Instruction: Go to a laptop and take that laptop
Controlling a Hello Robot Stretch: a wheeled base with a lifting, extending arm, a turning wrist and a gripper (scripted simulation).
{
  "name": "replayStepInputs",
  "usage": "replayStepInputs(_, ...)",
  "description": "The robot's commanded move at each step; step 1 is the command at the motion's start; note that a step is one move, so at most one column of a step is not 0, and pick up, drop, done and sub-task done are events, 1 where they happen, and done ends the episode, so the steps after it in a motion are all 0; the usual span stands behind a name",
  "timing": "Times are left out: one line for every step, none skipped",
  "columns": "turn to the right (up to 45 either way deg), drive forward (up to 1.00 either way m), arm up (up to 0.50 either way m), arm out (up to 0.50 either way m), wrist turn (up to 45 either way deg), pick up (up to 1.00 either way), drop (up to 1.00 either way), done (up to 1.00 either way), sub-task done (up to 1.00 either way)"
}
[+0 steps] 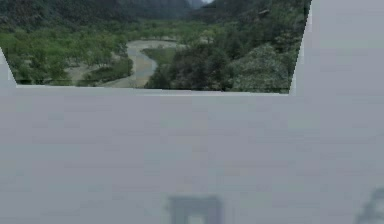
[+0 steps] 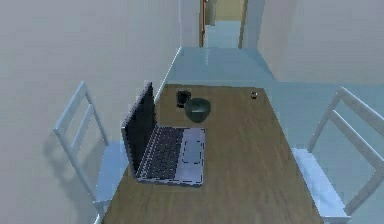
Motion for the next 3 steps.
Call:
replayStepInputs(0.0,0.0,0.32,0.0,0.0,0.0,0.0,0.0,0.0)
replayStepInputs(0.0,0.0,0.0,0.24,0.0,0.0,0.0,0.0,0.0)
replayStepInputs(0.0,0.0,0.0,0.0,45.0,0.0,0.0,0.0,0.0)
